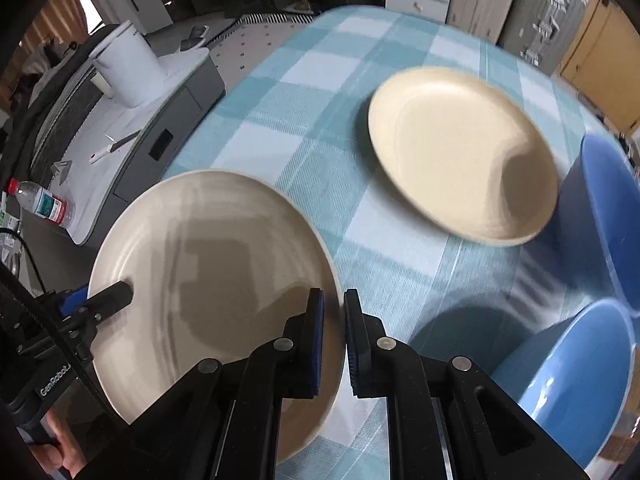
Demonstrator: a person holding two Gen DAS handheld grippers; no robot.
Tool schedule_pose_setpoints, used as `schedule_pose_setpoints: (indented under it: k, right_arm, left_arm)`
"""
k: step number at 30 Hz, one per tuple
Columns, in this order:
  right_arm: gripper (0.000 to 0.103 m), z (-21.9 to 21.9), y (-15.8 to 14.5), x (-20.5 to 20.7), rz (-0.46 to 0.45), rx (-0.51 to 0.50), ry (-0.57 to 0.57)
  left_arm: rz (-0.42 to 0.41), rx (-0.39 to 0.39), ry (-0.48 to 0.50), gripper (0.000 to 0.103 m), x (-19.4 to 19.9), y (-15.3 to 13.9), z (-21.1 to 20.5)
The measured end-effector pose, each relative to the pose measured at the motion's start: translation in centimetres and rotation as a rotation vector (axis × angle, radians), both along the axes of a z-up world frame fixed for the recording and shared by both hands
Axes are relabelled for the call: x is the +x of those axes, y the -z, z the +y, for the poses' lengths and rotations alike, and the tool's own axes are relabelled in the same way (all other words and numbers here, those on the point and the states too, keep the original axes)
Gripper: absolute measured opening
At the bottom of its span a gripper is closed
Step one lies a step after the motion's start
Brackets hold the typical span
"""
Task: Organize plates and bowls
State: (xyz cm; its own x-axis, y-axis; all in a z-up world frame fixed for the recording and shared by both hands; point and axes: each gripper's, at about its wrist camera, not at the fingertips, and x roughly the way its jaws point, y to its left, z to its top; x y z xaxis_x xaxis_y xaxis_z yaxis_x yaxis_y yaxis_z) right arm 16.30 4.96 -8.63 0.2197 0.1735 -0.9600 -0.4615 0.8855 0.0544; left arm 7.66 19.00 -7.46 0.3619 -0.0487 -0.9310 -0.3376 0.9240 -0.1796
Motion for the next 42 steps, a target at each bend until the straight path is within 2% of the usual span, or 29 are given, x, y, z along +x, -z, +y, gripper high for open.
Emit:
schedule_pose_setpoints:
  k: [12, 19, 26, 32, 37, 38, 40, 42]
  right_arm:
    - [0.01, -0.3, 1.0, -1.8, -0.02, -0.018, -0.014]
    - [0.009, -0.2, 1.1, -3.1, -0.066, -0.056, -0.037]
    - [0.009, 0.0, 1.1, -4.2, -0.102, -0.08, -0.066]
    - [0.009, -0.4, 1.0, -4.0, -0.095, -0.077, -0.058]
    - [0.009, -1.3, 1.0, -3.8, -0.079, -0.045, -0.033]
    - [0.009, -1.5, 1.0, -3.7, -0.076, -0.038, -0.027]
    - [0.009, -1.8, 1.1, -3.7, -0.065, -0.028, -0.011]
    - [0.009, -2.1, 0.9, -3.6, -0.054, -0.016, -0.002]
  left_arm:
    - [0.015, 0.044, 0.009, 0.021, -1.1, 0.8, -0.7]
    - [0.027, 0.119, 0.037, 0.021, -1.4, 1.0, -1.9]
    - [0.045, 0.129, 0.045, 0.021, -1.5, 1.4, -2.0]
    - [0.07, 0.154, 0.05, 0.021, -1.5, 2.0, -2.3]
    - [0.081, 0.148, 0.069, 0.026, -1.5, 2.2, -2.4]
    - [0.086, 0.147, 0.074, 0.029, -1.5, 2.2, -2.4]
    - [0.096, 0.157, 0.079, 0.044, -1.5, 2.3, -2.4]
    - [0.092, 0.155, 0.074, 0.046, -1.6, 2.2, -2.3]
